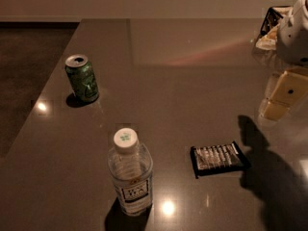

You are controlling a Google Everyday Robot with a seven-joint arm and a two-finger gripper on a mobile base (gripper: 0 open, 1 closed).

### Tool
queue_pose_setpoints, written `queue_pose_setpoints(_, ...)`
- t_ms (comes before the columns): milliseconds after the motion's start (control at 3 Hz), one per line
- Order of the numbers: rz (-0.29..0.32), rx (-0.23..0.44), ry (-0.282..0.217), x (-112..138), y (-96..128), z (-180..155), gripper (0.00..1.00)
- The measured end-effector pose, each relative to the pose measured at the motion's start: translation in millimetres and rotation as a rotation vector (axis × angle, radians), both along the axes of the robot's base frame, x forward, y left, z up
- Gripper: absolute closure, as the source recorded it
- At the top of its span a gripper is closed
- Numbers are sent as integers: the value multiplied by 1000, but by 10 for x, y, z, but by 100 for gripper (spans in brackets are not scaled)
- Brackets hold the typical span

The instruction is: Knock blue plastic bottle over

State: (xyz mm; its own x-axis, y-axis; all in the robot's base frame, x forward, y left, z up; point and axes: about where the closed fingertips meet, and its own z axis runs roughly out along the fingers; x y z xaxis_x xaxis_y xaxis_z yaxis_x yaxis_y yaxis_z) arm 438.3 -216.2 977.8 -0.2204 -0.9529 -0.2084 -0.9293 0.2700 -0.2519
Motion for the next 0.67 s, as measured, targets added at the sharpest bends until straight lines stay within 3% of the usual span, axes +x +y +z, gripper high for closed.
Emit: queue_pose_setpoints(667, -4, 30, -3, 2, 63, -46, 0)
